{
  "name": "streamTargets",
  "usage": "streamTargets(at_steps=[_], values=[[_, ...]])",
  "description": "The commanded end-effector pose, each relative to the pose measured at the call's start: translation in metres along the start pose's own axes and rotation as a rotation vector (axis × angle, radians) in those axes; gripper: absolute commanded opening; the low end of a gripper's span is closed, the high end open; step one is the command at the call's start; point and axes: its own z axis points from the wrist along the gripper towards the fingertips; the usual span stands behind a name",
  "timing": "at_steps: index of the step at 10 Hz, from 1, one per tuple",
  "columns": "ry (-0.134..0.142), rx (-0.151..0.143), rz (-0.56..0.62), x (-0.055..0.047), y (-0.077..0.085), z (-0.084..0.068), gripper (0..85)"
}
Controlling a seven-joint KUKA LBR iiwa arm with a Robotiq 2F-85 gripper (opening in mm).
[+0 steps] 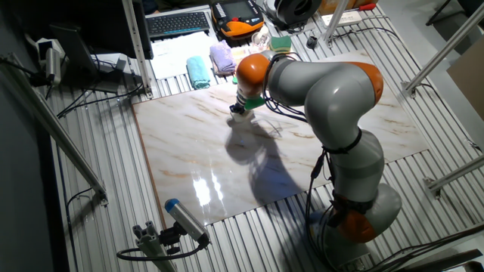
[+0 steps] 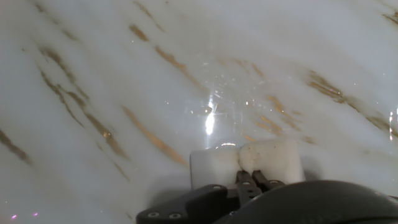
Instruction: Clean the tabletop with a sponge
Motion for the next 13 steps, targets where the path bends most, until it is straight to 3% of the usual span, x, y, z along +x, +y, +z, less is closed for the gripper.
streamTargets(at_steps=[1, 8, 13], values=[[0.0, 0.0, 0.003, 0.0, 0.002, 0.001, 0.0], [0.001, -0.024, 0.021, -0.001, 0.015, 0.005, 0.0], [0.02, -0.041, 0.03, -0.003, 0.017, -0.005, 0.0]])
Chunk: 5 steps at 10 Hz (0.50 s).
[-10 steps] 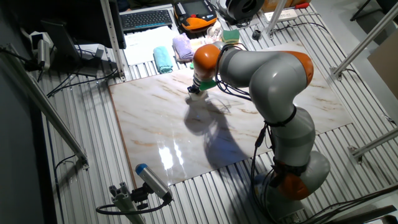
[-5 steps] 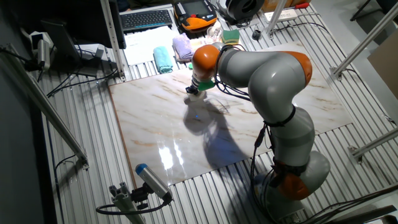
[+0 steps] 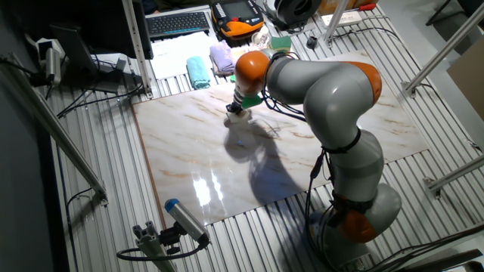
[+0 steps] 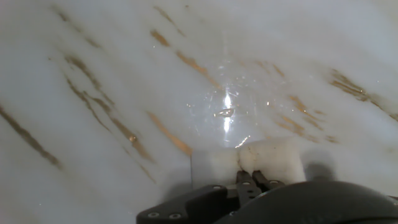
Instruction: Clean the tabletop with a sponge
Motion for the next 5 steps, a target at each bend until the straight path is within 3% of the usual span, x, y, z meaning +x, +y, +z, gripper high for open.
streamTargets(at_steps=[1, 5], values=[[-0.001, 0.001, 0.003, 0.001, 0.003, 0.002, 0.0], [-0.007, 0.005, 0.029, 0.005, 0.019, 0.006, 0.0]])
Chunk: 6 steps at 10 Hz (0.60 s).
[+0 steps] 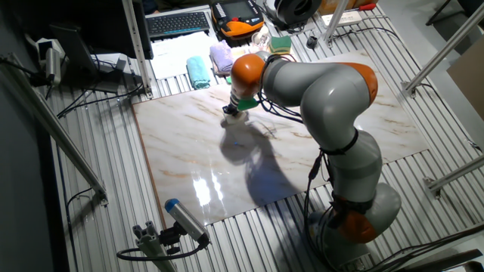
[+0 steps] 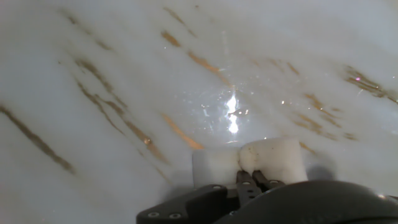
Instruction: Clean the tabletop with a sponge
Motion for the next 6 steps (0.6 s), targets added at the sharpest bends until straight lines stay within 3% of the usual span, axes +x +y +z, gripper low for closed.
streamTargets(at_steps=[1, 6], values=[[0.0, 0.001, 0.007, 0.001, 0.004, 0.0, 0.0], [-0.005, 0.003, 0.046, 0.015, 0.035, 0.009, 0.0]])
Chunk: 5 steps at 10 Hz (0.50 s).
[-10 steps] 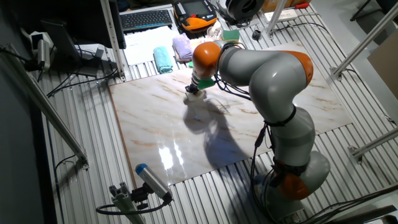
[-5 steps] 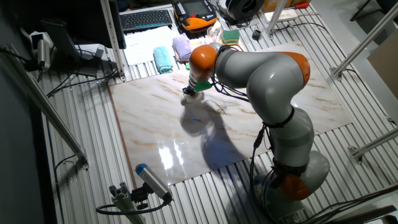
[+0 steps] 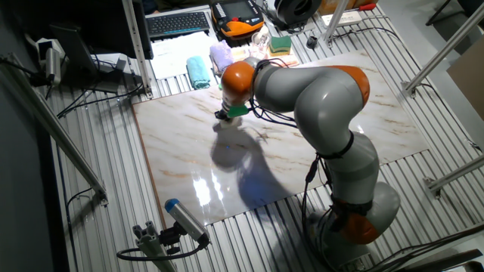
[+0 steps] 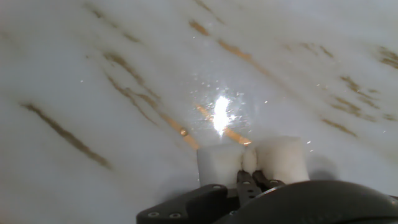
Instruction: Clean the tabletop with a sponge
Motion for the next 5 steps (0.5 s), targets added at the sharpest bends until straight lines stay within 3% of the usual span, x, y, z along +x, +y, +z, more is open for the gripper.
streamTargets(at_steps=[1, 5], values=[[0.005, 0.004, 0.006, 0.004, 0.006, -0.002, 0.0], [0.018, -0.002, 0.031, 0.018, 0.025, -0.007, 0.0]])
